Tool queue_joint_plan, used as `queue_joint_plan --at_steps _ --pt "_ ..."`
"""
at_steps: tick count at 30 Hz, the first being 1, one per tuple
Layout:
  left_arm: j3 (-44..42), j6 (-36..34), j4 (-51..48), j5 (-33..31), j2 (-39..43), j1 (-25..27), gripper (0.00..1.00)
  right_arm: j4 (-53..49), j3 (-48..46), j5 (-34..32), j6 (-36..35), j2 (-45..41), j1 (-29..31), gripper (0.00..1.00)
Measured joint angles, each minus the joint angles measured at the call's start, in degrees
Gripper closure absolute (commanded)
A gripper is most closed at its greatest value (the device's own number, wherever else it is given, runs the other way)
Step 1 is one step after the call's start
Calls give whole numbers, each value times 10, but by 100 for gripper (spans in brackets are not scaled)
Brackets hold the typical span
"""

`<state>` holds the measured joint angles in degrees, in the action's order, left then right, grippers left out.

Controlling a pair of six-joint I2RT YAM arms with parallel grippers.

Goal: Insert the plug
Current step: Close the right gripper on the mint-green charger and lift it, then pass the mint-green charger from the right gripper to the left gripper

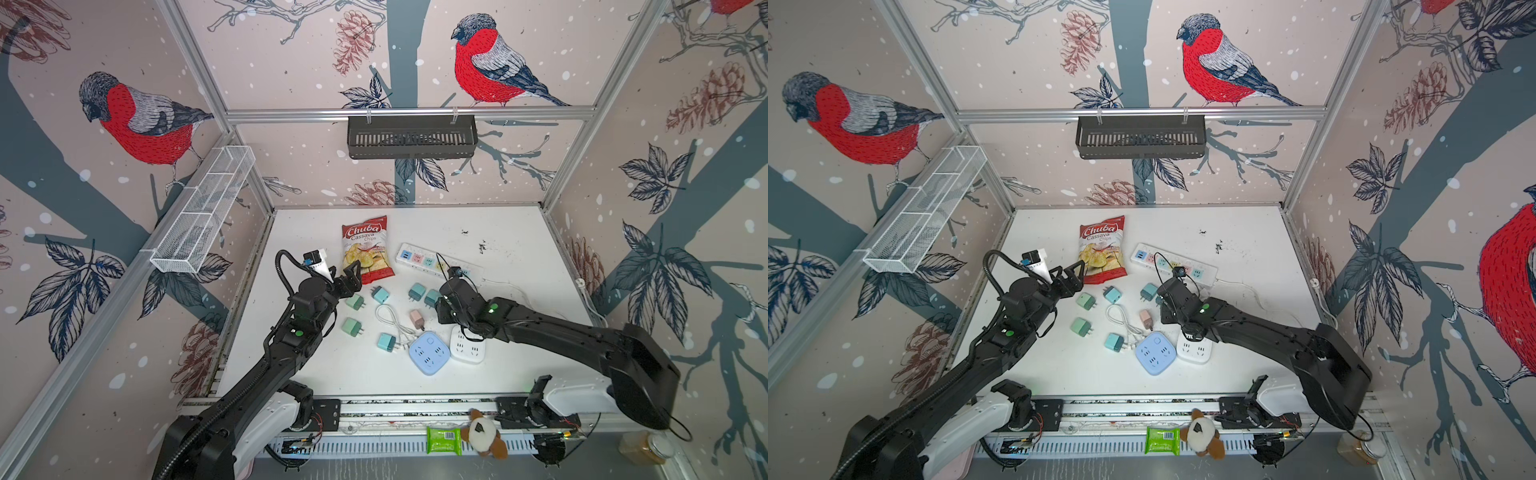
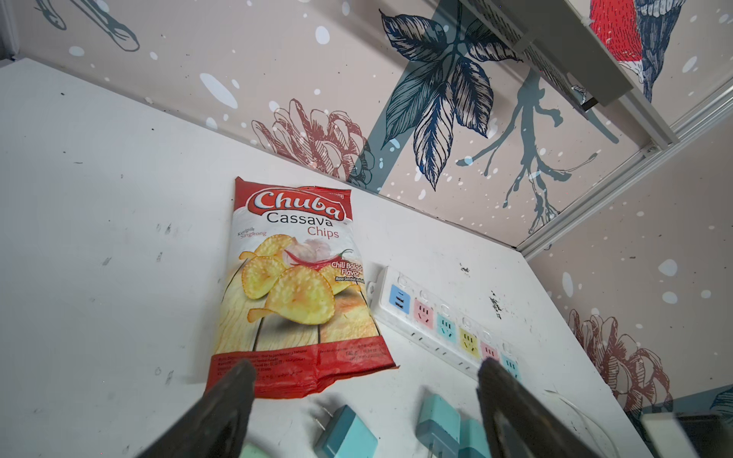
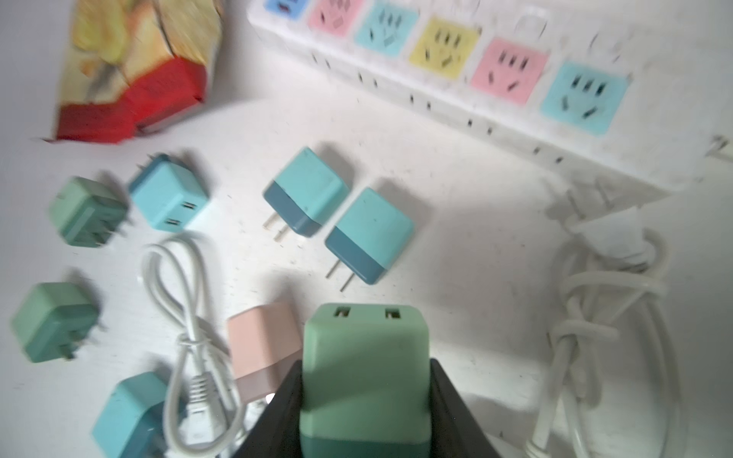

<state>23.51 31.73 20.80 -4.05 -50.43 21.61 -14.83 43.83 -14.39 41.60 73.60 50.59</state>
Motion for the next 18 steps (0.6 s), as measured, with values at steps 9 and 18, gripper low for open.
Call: queue_joint_plan --at_steps 9,18 --pt "-9 -8 43 80 16 1 21 106 -125 -60 -76 -227 21 91" --pt "42 -52 53 159 2 72 30 201 -221 -90 -183 -360 48 94"
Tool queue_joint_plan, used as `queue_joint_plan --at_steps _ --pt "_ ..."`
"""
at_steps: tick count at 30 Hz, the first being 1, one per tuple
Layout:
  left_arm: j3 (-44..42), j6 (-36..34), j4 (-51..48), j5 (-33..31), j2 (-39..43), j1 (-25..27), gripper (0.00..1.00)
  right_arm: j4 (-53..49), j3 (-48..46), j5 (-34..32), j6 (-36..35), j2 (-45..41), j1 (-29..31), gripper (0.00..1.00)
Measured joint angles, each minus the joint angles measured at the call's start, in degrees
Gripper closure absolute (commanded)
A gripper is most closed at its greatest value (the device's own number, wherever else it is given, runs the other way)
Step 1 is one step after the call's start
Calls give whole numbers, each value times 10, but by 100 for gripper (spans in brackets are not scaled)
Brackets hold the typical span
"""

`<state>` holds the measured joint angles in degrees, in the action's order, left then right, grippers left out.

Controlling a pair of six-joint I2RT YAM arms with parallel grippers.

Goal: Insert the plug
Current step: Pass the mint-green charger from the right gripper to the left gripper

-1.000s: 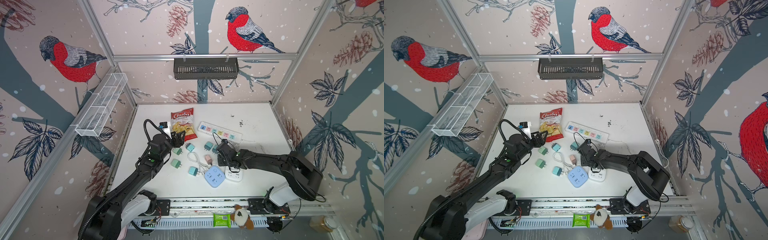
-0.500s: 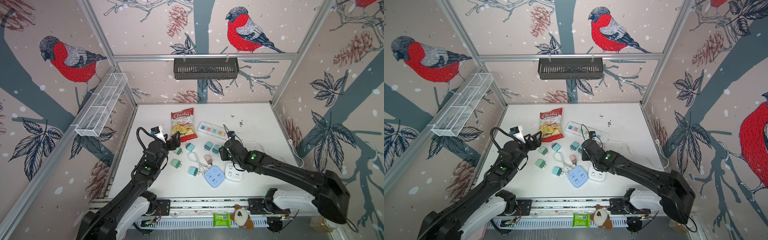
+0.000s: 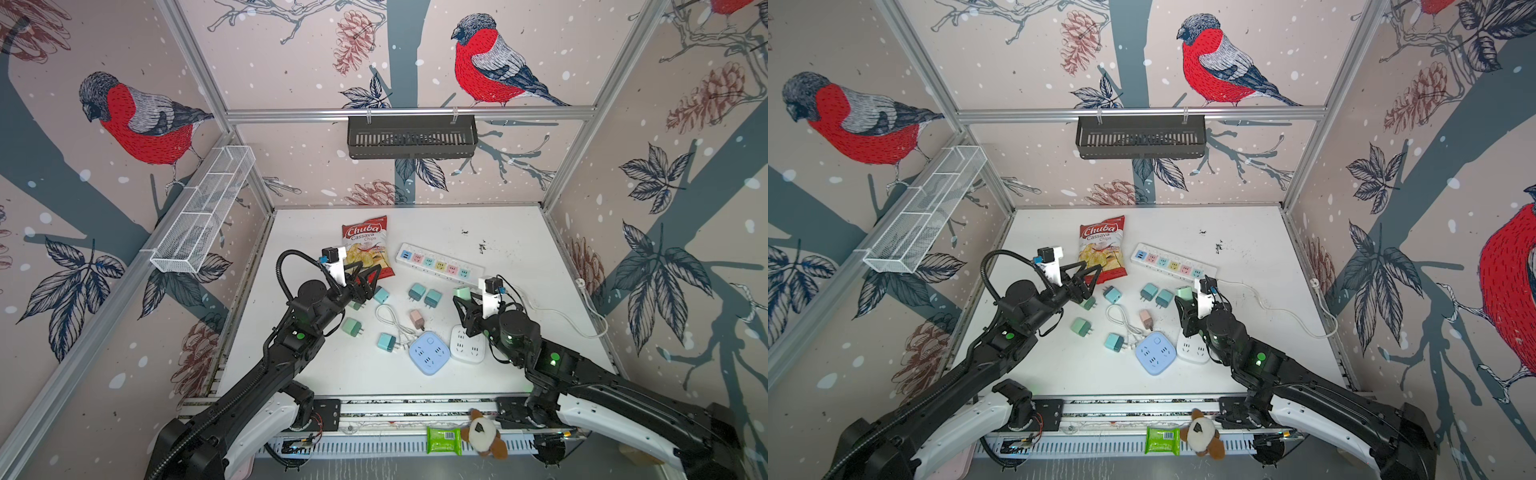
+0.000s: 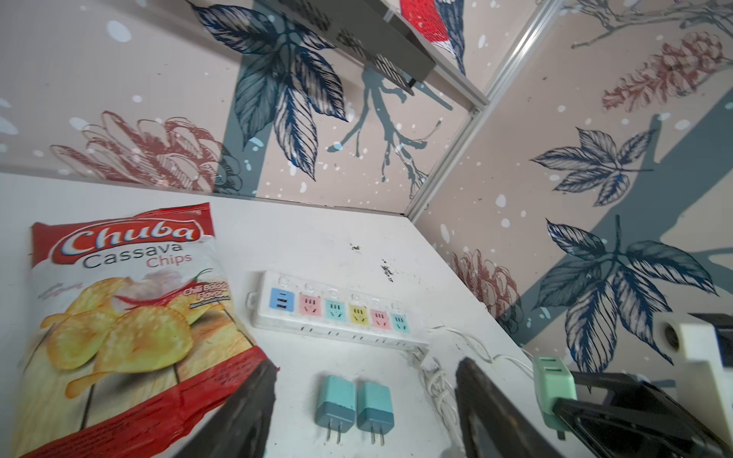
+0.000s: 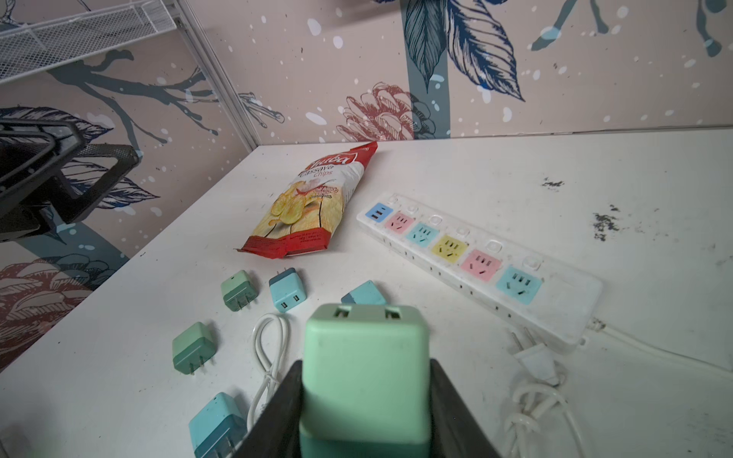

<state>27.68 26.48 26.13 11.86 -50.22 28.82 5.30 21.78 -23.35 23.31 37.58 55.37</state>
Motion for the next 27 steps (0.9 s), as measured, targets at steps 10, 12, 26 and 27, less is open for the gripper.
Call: queue_joint_plan --at_steps 10,12,26,27 --pt "77 -63 -46 -14 -45 105 36 86 -85 20 -103 -40 3 97" --pt "89 -73 -57 -16 -55 119 36 104 -96 26 -118 -48 5 98" --pt "160 -114 -103 43 -144 161 38 318 -195 88 -326 -60 18 98" --pt "163 -116 -103 52 -149 163 39 339 -188 96 -345 -45 18 98"
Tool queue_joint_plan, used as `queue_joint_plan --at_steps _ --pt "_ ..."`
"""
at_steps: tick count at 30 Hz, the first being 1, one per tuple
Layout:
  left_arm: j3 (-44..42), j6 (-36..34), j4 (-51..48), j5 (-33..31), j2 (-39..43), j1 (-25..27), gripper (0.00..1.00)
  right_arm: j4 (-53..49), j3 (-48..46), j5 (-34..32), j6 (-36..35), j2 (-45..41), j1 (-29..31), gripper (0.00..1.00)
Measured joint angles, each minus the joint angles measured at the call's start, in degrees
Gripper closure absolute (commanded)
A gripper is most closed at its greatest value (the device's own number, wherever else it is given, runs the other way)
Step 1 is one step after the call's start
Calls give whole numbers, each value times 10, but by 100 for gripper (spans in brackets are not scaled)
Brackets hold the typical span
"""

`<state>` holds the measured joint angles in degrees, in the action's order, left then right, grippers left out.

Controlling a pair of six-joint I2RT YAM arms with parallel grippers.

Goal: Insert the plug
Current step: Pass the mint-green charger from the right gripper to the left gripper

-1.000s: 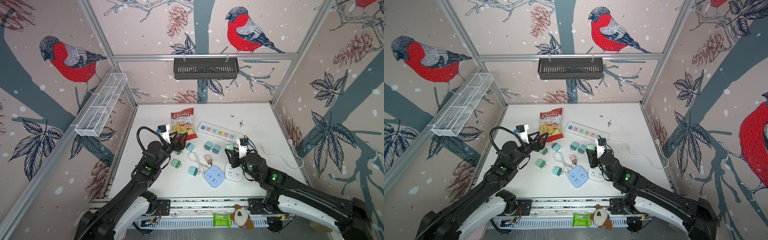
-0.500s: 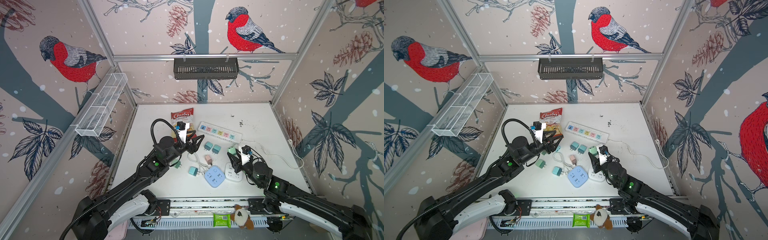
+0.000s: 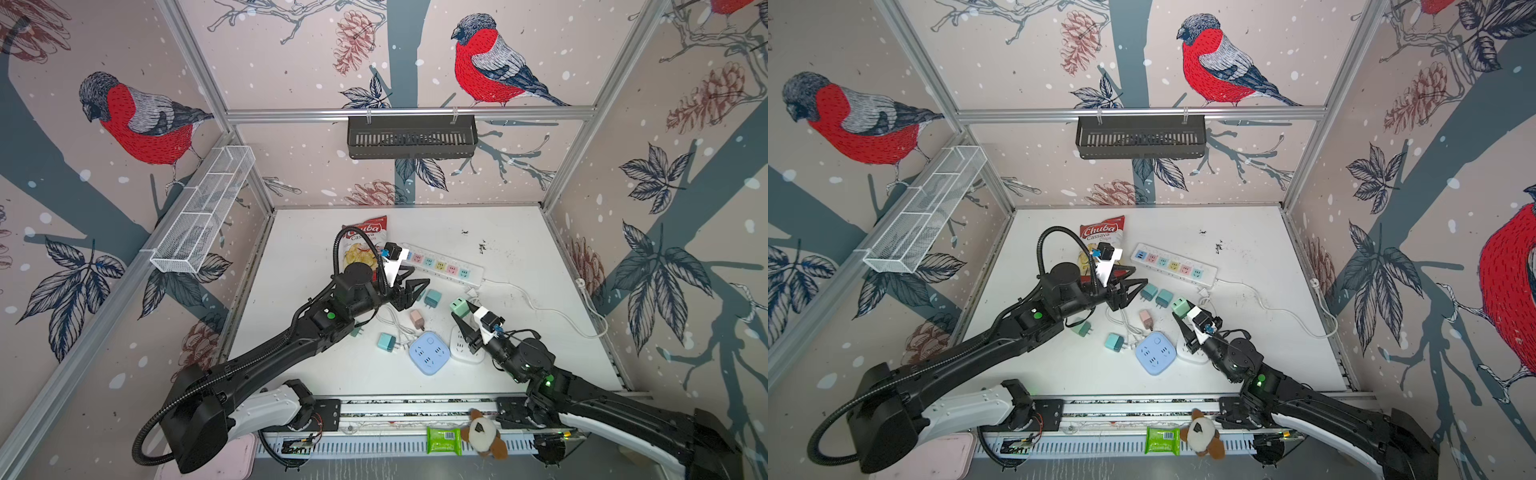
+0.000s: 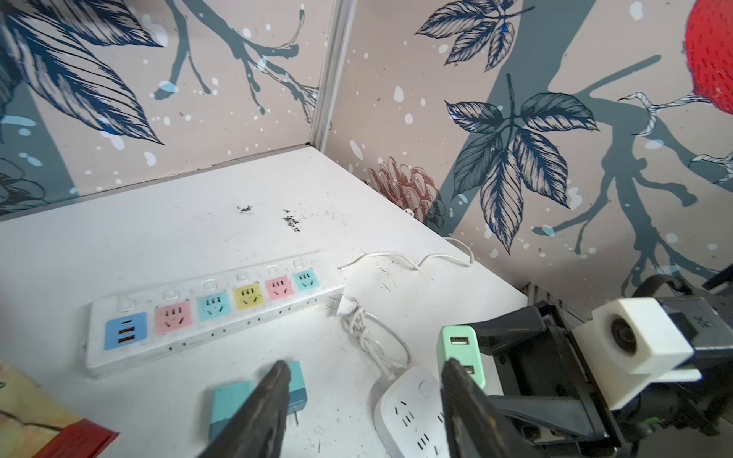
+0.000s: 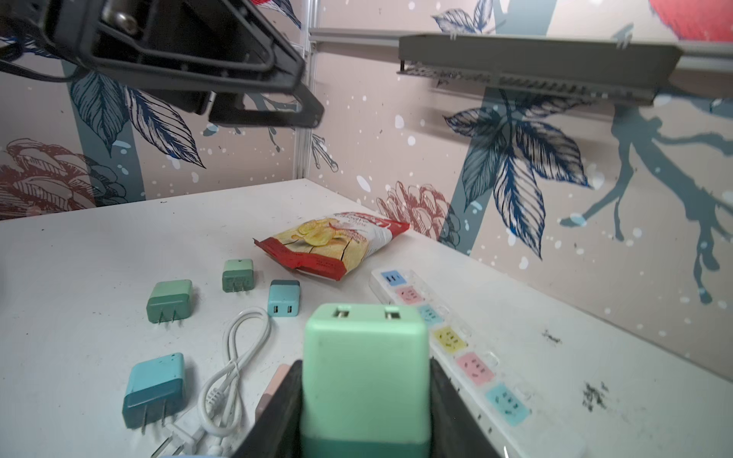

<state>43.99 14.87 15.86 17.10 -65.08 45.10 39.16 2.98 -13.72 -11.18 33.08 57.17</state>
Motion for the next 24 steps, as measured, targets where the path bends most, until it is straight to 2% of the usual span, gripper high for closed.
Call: queue_joint_plan --at_steps 4,11,24 --pt "19 -4 -9 28 -26 7 40 36 43 15 -54 49 0 98" --pt "44 -12 -30 61 -55 19 40 76 47 18 -100 83 -1 98" --pt "78 -17 -46 102 -99 34 41 92 60 25 -101 109 -1 98"
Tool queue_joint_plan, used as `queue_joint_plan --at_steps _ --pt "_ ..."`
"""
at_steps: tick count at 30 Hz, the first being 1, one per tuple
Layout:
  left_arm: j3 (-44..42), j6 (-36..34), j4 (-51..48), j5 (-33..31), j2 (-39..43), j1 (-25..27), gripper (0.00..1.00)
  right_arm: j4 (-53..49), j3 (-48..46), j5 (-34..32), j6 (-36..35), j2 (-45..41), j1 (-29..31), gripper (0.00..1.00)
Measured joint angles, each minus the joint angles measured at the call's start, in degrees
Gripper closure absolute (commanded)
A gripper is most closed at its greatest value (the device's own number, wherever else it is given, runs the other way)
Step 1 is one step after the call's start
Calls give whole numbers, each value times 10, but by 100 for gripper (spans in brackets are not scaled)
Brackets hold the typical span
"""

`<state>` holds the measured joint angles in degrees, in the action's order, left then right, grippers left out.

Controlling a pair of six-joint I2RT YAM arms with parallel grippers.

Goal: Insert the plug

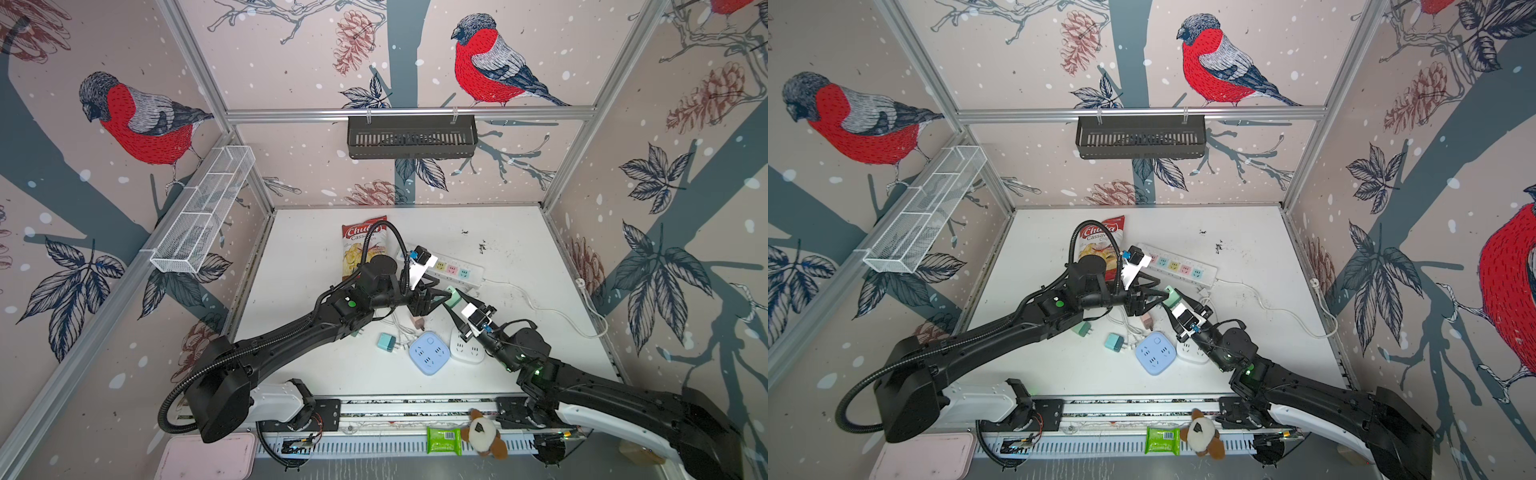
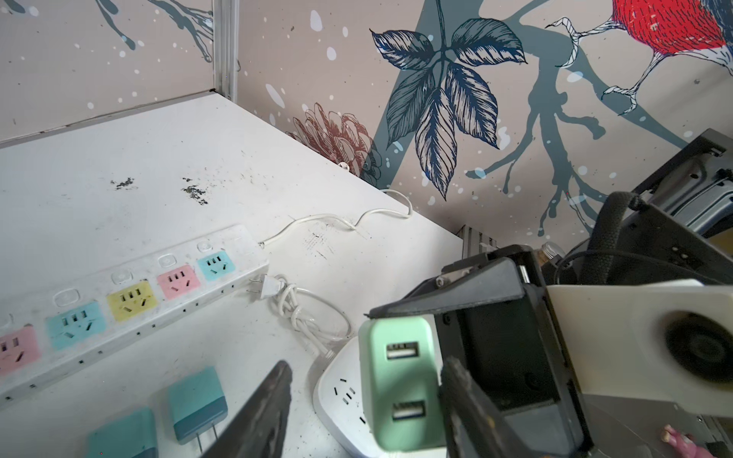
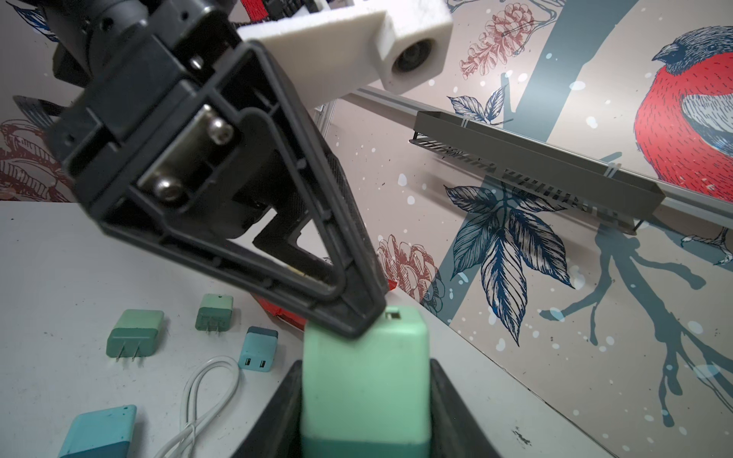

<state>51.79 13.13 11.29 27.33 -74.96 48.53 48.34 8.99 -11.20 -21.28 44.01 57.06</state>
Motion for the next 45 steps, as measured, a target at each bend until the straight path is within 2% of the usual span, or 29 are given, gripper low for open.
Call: queue_joint_plan --at_steps 9,12,16,17,18,19,21,24,25,26,30,35,40,42,45 --pt "27 -5 -30 10 -32 8 50 1 18 6 1 24 2 98" --pt "34 -10 -33 12 -42 9 63 1 19 5 1 30 3 98" --pt "45 2 -43 16 -53 10 86 -6 22 -10 -9 36 3 98" --pt "46 5 -44 16 -54 10 91 -9 23 -12 -10 35 4 95" --pt "47 5 -47 16 -54 10 97 -12 24 -13 -10 35 4 87" --pt "47 5 -47 16 -54 10 100 -17 25 -14 -9 33 5 73" --pt "48 6 -49 13 -54 10 100 -30 30 -14 -2 28 5 46" --pt "48 2 -51 0 -53 10 100 -58 37 -15 37 15 6 25" --pt "47 0 -55 -11 -50 8 100 -62 38 -16 50 8 6 3" --pt "42 -2 -55 -18 -46 6 100 -64 37 -18 63 0 6 0" --pt "-11 -31 -41 -42 -11 -3 100 -94 22 -26 123 -50 6 0" --pt "-93 -90 3 -103 47 -3 100 -141 -30 -58 203 -170 6 0" --pt "-156 -157 58 -107 83 1 100 -221 -79 -190 280 -340 -8 0" --pt "-174 -191 77 -106 90 12 100 -239 -84 -242 317 -360 -28 0" --pt "-187 -239 88 -103 92 33 100 -287 -87 -269 358 -365 -67 0"
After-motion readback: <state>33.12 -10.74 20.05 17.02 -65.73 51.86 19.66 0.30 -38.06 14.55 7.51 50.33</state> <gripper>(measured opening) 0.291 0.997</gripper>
